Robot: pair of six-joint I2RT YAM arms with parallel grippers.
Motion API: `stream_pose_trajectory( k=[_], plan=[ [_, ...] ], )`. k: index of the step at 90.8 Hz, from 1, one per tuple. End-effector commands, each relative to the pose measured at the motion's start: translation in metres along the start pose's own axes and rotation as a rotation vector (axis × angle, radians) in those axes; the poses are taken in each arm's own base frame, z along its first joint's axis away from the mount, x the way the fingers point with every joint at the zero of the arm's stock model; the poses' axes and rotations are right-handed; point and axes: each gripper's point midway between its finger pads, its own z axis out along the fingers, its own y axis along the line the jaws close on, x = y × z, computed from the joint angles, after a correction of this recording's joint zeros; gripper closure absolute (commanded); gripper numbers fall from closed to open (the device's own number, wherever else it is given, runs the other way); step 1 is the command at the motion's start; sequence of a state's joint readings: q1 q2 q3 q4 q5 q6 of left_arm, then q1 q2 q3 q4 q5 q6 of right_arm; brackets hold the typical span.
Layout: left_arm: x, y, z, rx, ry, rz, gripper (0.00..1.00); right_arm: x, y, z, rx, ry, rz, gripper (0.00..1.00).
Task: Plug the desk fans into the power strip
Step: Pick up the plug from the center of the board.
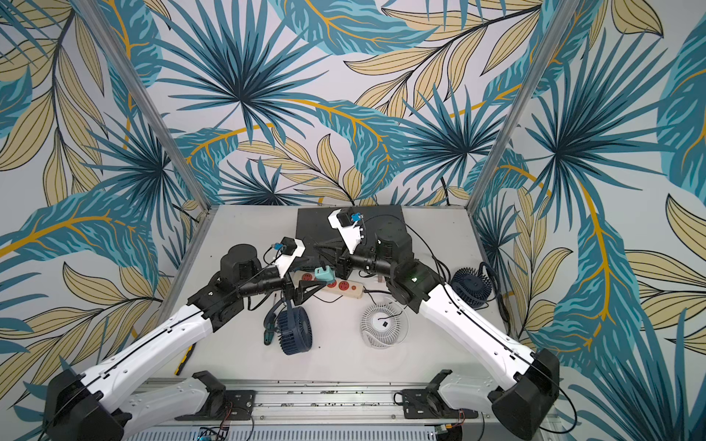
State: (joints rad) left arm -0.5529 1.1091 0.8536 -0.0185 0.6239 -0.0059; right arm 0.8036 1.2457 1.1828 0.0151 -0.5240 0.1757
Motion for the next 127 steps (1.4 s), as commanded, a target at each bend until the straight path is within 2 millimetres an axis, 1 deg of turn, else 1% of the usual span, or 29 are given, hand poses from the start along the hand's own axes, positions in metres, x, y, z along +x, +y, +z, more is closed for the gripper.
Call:
stream_pose_trajectory(
  k=[1,16,30,39,40,41,43,54,60,67,74,81,86,93,99,101,104,110,114,119,123,127],
  plan=[
    [0.001,-0.018,-0.001,0.101,-0.009,0.019,0.08,-0.011,0.014,-0.004,-0.073,-0.026,-0.002,0.98],
    [-0.002,-0.027,-0.001,0.155,-0.029,0.006,0.22,-0.016,0.019,-0.006,-0.098,-0.044,0.008,0.98],
    [0.002,-0.023,0.002,0.147,-0.025,-0.006,0.31,-0.023,0.03,-0.011,-0.138,-0.073,0.014,0.98],
    [0.001,-0.023,0.003,0.152,-0.037,-0.014,0.37,-0.026,0.031,-0.013,-0.14,-0.084,0.015,0.98],
    [0.0,-0.023,0.003,0.153,-0.04,-0.014,0.37,-0.026,0.03,-0.013,-0.138,-0.084,0.015,0.98],
    [0.0,-0.023,0.003,0.152,-0.042,-0.015,0.38,-0.027,0.025,-0.015,-0.122,-0.089,0.016,0.98],
    [0.001,-0.023,0.003,0.154,-0.044,-0.019,0.39,-0.028,0.02,-0.017,-0.106,-0.093,0.017,0.98],
    [0.002,-0.023,0.003,0.151,-0.05,-0.029,0.47,-0.029,0.016,-0.02,-0.091,-0.103,0.023,0.98],
    [0.003,-0.022,0.003,0.151,-0.052,-0.038,0.55,-0.029,0.015,-0.02,-0.09,-0.11,0.028,0.98],
    [0.003,-0.022,0.003,0.146,-0.057,-0.049,0.67,-0.028,0.012,-0.021,-0.079,-0.115,0.035,0.98],
    [0.003,-0.02,0.002,0.131,-0.063,-0.052,0.72,-0.026,0.008,-0.023,-0.065,-0.115,0.045,0.98],
    [0.003,-0.019,0.0,0.111,-0.068,-0.048,0.8,-0.024,0.005,-0.024,-0.058,-0.117,0.056,0.98],
    [0.003,-0.018,0.0,0.105,-0.071,-0.048,0.82,-0.023,0.005,-0.024,-0.059,-0.12,0.067,0.98],
    [0.003,-0.017,0.0,0.104,-0.074,-0.053,0.88,-0.02,0.003,-0.025,-0.057,-0.117,0.074,0.97],
    [0.003,-0.016,-0.001,0.096,-0.074,-0.058,0.9,-0.018,0.0,-0.026,-0.04,-0.117,0.075,0.96],
    [0.003,-0.015,-0.001,0.088,-0.071,-0.06,0.9,-0.017,-0.002,-0.026,-0.028,-0.116,0.074,0.93],
    [0.004,-0.012,-0.002,0.064,-0.067,-0.061,0.9,-0.014,-0.008,-0.027,0.005,-0.113,0.075,0.86],
    [0.009,-0.002,-0.004,-0.008,-0.04,-0.056,0.9,-0.004,-0.026,-0.026,0.101,-0.084,0.083,0.76],
    [0.015,0.005,-0.005,-0.058,-0.013,-0.048,0.91,0.006,-0.04,-0.026,0.171,-0.057,0.091,0.62],
    [0.023,0.012,-0.006,-0.116,0.031,-0.036,0.92,0.021,-0.055,-0.026,0.243,-0.011,0.105,0.49],
    [0.031,0.017,-0.006,-0.155,0.081,-0.029,0.93,0.032,-0.062,-0.024,0.273,0.027,0.117,0.35],
    [0.038,0.021,-0.006,-0.19,0.133,-0.022,0.93,0.043,-0.066,-0.021,0.286,0.065,0.135,0.26]
  ],
)
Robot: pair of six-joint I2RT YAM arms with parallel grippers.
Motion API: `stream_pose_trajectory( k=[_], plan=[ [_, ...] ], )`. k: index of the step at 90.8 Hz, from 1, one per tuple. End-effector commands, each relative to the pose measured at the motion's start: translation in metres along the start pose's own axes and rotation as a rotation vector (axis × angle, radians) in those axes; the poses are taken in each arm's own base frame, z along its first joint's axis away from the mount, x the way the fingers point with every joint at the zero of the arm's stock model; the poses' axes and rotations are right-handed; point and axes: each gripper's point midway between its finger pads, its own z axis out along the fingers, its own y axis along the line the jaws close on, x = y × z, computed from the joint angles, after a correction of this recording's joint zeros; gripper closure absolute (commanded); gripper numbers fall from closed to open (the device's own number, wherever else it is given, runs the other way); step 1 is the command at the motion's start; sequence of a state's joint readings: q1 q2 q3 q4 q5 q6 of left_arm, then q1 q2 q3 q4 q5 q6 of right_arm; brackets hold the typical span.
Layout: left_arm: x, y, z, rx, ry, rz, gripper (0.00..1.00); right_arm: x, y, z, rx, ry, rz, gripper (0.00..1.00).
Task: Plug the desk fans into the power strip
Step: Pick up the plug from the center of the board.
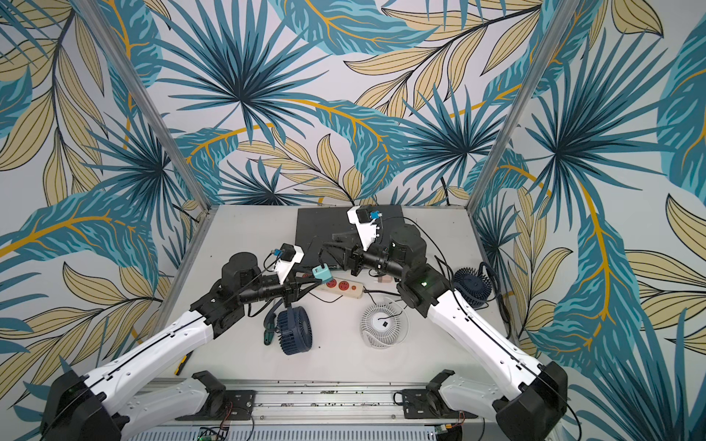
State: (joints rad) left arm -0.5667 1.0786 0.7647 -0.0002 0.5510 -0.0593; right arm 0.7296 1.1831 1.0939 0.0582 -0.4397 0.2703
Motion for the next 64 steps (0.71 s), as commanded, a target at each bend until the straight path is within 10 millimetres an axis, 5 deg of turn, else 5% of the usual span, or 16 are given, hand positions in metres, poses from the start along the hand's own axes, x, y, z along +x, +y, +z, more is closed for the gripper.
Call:
stream_pose_trajectory(
  k=[1,26,44,64],
  plan=[
    [0.01,0.016,-0.003,-0.139,0.104,0.053,0.93,0.039,-0.033,0.004,0.144,0.12,0.032,0.25],
    [0.021,0.028,0.003,-0.196,0.162,0.031,0.95,0.085,-0.038,0.011,0.179,0.228,0.126,0.09],
    [0.019,0.023,0.008,-0.16,0.161,0.032,0.95,0.117,-0.036,0.026,0.212,0.308,0.152,0.1],
    [0.02,0.02,0.01,-0.14,0.163,0.035,0.94,0.125,-0.036,0.045,0.238,0.335,0.17,0.17]
  ],
)
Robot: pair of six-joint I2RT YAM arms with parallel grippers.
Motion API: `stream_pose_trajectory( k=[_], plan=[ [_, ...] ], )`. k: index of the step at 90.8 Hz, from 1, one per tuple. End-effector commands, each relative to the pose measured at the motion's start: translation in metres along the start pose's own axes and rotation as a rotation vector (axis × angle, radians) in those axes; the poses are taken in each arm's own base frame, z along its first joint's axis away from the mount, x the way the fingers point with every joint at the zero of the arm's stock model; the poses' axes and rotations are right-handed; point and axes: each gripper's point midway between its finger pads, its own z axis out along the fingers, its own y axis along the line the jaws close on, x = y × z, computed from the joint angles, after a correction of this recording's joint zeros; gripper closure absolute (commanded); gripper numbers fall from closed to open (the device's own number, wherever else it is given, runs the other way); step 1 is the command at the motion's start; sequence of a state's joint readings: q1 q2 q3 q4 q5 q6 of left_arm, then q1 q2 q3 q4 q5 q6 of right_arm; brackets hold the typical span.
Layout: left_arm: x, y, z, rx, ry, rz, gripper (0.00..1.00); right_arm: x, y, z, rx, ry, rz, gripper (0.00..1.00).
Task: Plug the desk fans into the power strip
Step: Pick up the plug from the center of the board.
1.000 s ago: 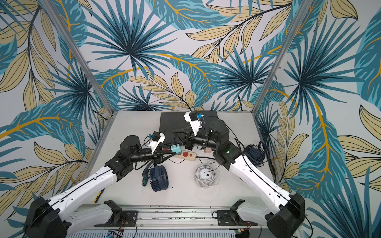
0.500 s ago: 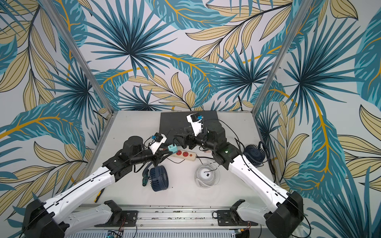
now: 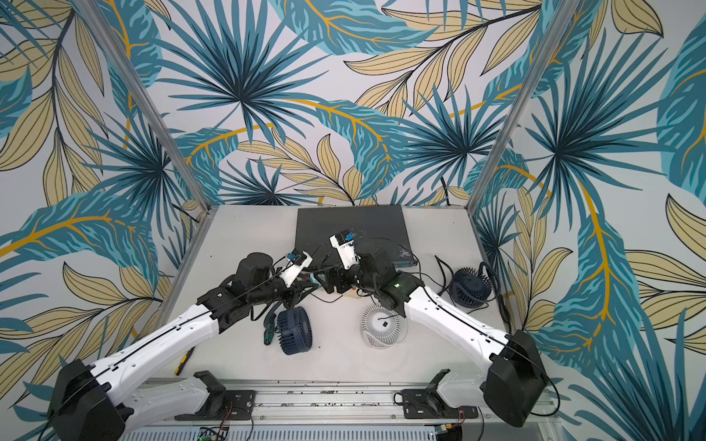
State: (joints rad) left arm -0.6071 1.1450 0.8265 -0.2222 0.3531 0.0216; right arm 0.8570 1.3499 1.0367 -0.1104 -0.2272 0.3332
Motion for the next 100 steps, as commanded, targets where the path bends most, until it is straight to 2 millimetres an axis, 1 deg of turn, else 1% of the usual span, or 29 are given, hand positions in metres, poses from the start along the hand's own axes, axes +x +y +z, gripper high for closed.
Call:
stream_pose_trajectory(
  k=[1,12,22,32,44,56,67,71,74,75,77,80,83,91,100],
  plan=[
    [-0.02,-0.005,-0.004,0.02,-0.048,0.037,0.94,-0.005,-0.001,0.006,0.036,-0.005,0.021,0.17],
    [-0.019,-0.007,-0.002,0.021,-0.037,0.047,0.94,-0.001,0.004,0.015,0.027,0.024,0.015,0.2],
    [-0.017,-0.004,-0.001,-0.002,-0.031,0.049,0.94,0.005,0.006,0.019,0.04,0.061,0.006,0.22],
    [-0.018,0.002,-0.001,-0.037,-0.034,0.041,0.94,0.014,0.006,0.021,0.049,0.097,0.003,0.24],
    [-0.018,0.007,0.001,-0.062,-0.033,0.031,0.94,0.022,0.007,0.02,0.052,0.127,-0.008,0.29],
    [-0.02,0.004,0.003,-0.04,-0.042,0.034,0.93,0.025,0.005,0.021,0.062,0.139,-0.019,0.38],
    [-0.023,0.001,0.001,-0.024,-0.054,0.04,0.93,0.025,0.003,0.024,0.073,0.139,-0.029,0.52],
    [-0.023,0.001,0.0,-0.028,-0.057,0.041,0.9,0.023,0.001,0.025,0.081,0.131,-0.031,0.57],
    [-0.023,0.001,-0.001,-0.03,-0.059,0.04,0.86,0.021,0.0,0.024,0.088,0.121,-0.033,0.6],
    [-0.023,0.001,-0.001,-0.032,-0.06,0.039,0.82,0.02,0.0,0.024,0.089,0.118,-0.035,0.6],
    [-0.024,0.002,-0.002,-0.035,-0.063,0.036,0.72,0.018,0.001,0.023,0.091,0.108,-0.038,0.62],
    [-0.024,0.003,-0.004,-0.046,-0.068,0.029,0.54,0.014,0.0,0.021,0.099,0.09,-0.04,0.64],
    [-0.024,0.005,-0.006,-0.059,-0.075,0.021,0.42,0.009,-0.001,0.018,0.108,0.069,-0.044,0.67],
    [-0.025,0.01,-0.015,-0.105,-0.104,-0.003,0.21,-0.008,-0.006,0.006,0.158,-0.008,-0.056,0.74],
    [-0.029,0.024,-0.031,-0.213,-0.147,-0.05,0.05,-0.028,-0.015,-0.011,0.237,-0.102,-0.058,0.82]
  ],
)
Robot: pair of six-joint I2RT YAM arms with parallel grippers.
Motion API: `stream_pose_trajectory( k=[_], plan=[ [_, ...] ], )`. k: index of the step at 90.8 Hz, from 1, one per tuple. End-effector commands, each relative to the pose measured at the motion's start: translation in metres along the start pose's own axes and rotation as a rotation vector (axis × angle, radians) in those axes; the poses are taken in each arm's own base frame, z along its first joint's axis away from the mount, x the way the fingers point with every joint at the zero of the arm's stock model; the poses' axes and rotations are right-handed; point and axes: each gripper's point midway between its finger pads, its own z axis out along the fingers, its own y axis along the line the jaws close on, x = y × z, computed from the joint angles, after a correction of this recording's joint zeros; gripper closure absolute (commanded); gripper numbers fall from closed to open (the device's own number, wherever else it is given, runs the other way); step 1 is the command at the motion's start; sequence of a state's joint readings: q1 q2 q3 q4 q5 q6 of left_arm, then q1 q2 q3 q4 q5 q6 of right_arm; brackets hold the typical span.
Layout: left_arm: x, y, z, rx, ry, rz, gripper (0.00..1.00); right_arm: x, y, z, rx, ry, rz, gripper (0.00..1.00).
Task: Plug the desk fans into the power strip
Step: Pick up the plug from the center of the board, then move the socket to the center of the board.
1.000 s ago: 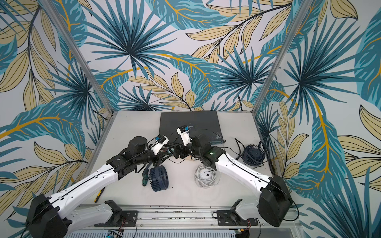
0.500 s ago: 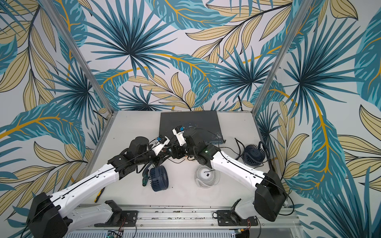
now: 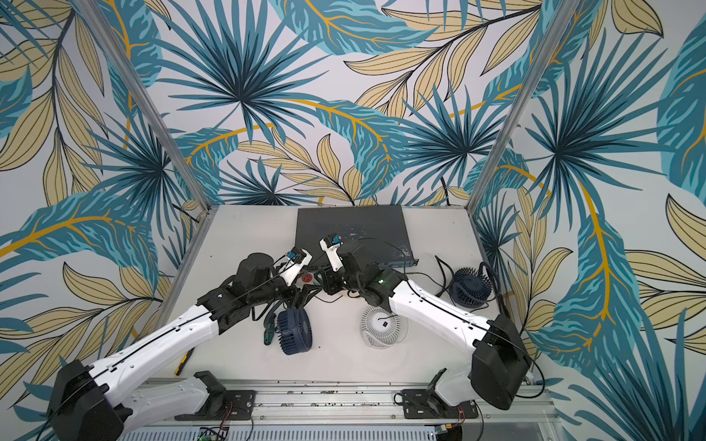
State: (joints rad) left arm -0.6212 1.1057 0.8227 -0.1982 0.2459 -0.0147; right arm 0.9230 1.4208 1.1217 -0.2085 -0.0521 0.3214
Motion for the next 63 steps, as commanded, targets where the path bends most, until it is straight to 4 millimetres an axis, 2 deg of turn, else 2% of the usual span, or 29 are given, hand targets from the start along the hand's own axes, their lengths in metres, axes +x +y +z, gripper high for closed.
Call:
stream_pose_trajectory(
  k=[1,12,26,36,42,46,54,63],
  plan=[
    [-0.018,0.018,-0.021,-0.132,-0.094,-0.047,0.04,-0.033,-0.015,-0.026,0.112,-0.157,-0.007,0.82],
    [-0.019,0.052,-0.035,-0.246,-0.101,-0.174,0.0,-0.045,-0.039,-0.038,0.226,-0.249,0.048,0.88],
    [0.004,0.11,-0.033,-0.301,-0.056,-0.432,0.0,-0.04,-0.079,-0.043,0.347,-0.319,0.144,0.93],
    [0.02,0.135,-0.02,-0.332,0.0,-0.501,0.0,-0.037,-0.103,-0.054,0.388,-0.37,0.218,0.93],
    [0.033,0.149,-0.01,-0.362,0.059,-0.531,0.0,-0.033,-0.111,-0.06,0.398,-0.39,0.251,0.93],
    [0.041,0.158,-0.003,-0.37,0.091,-0.553,0.0,-0.031,-0.125,-0.066,0.426,-0.406,0.279,0.93],
    [0.059,0.167,0.014,-0.359,0.177,-0.59,0.0,-0.024,-0.132,-0.069,0.432,-0.409,0.306,0.93],
    [0.07,0.17,0.035,-0.318,0.242,-0.61,0.0,-0.016,-0.134,-0.065,0.42,-0.402,0.324,0.93]
  ],
)
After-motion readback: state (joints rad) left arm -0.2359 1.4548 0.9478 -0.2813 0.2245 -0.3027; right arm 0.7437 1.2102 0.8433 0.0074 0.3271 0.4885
